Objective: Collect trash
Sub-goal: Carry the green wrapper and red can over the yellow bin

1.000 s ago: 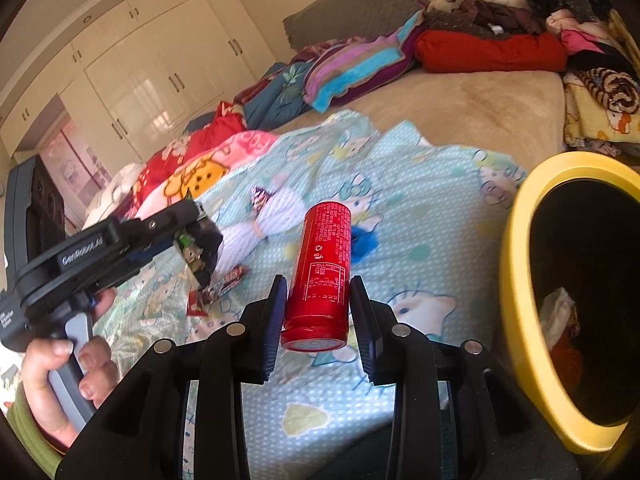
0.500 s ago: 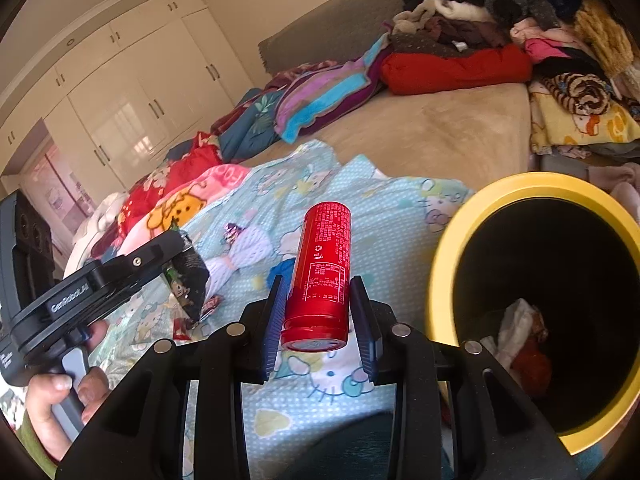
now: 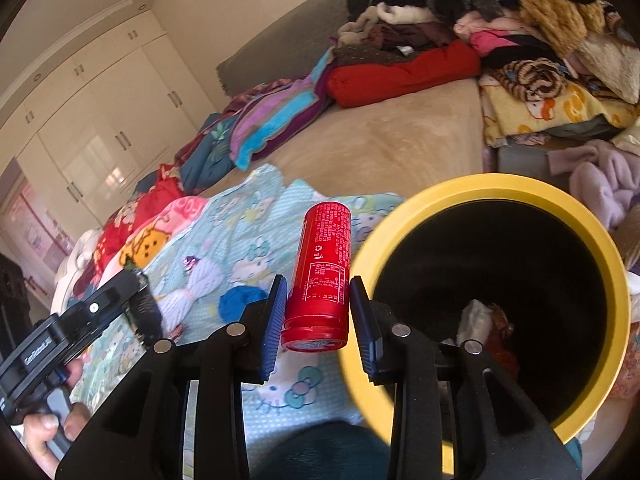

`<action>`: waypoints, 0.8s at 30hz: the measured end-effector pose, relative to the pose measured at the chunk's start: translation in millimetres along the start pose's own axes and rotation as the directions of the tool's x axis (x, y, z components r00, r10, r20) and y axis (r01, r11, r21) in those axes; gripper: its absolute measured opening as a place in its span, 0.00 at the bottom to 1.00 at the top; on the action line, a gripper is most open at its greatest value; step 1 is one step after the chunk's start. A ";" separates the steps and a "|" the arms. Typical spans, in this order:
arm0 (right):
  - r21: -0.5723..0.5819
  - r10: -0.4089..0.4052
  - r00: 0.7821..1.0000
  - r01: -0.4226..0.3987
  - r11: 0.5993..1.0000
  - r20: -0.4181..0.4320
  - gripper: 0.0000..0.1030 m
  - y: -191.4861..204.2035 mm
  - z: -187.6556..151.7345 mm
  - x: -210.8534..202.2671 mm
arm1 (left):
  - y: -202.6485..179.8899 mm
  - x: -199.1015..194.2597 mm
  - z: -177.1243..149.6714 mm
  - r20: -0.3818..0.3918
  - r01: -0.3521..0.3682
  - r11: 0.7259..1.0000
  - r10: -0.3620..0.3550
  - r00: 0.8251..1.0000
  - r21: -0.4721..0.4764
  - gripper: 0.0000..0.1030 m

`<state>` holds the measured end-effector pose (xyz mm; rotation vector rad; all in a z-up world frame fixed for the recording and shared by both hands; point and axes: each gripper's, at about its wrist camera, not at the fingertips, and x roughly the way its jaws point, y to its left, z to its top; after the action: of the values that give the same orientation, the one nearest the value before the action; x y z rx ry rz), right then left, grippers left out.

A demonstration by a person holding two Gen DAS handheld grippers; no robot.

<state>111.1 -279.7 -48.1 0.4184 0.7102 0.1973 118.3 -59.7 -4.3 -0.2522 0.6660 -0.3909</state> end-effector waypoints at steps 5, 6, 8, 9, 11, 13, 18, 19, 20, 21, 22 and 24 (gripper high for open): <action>0.002 -0.034 0.999 0.034 0.999 -0.003 0.30 -16.2 0.9 -0.9 | -16.0 6.9 -2.8 -0.015 0.018 0.999 -0.017 1.000 0.029 0.23; 0.008 -0.040 0.999 0.040 0.999 -0.004 0.30 -20.4 1.3 -0.4 | -19.4 8.6 -3.6 -0.019 0.022 0.999 -0.021 1.000 0.037 0.23; 0.018 -0.049 0.999 0.049 0.999 -0.002 0.30 -26.9 1.1 -0.5 | -25.5 11.2 -4.8 -0.025 0.029 0.998 -0.028 0.999 0.049 0.23; 0.023 -0.056 0.998 0.056 0.998 -0.001 0.30 -30.7 1.5 -0.6 | -29.2 12.9 -5.4 -0.028 0.035 0.998 -0.033 0.999 0.056 0.23; 0.036 -0.065 0.998 0.065 0.997 0.003 0.30 -36.6 3.0 -2.3 | -35.2 16.2 -6.6 -0.034 0.041 0.997 -0.039 0.999 0.065 0.23; 0.056 -0.071 0.997 0.070 0.996 0.013 0.30 -44.4 5.8 -5.3 | -42.0 20.2 -7.4 -0.041 0.048 0.996 -0.045 0.998 0.074 0.23; 0.090 -0.088 0.995 0.085 0.992 0.037 0.30 -61.7 12.5 -13.4 | -56.0 29.0 -11.2 -0.058 0.065 0.993 -0.060 0.997 0.097 0.23; 0.101 -0.086 0.996 0.082 0.991 0.038 0.30 -66.1 14.1 -14.6 | -58.6 30.5 -11.9 -0.061 0.069 0.992 -0.063 0.996 0.102 0.23; 0.114 -0.085 0.996 0.081 0.990 0.037 0.30 -70.9 15.1 -15.5 | -61.6 32.6 -12.6 -0.065 0.073 0.992 -0.066 0.996 0.107 0.23; 0.121 -0.086 0.996 0.081 0.989 0.035 0.30 -74.1 16.4 -15.8 | -64.3 34.6 -13.4 -0.069 0.076 0.991 -0.069 0.995 0.111 0.23; 0.127 -0.089 0.996 0.084 0.988 0.032 0.30 -77.9 17.1 -16.6 | -68.0 36.7 -14.4 -0.074 0.082 0.990 -0.073 0.995 0.118 0.23; 0.132 -0.093 0.995 0.088 0.987 0.031 0.30 -82.5 17.3 -17.7 | -73.7 39.7 -15.8 -0.081 0.088 0.988 -0.078 0.994 0.129 0.23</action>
<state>112.3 -364.8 -61.8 0.5121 0.7059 0.0572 116.8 -144.5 -12.3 -0.1402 0.7020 -0.5248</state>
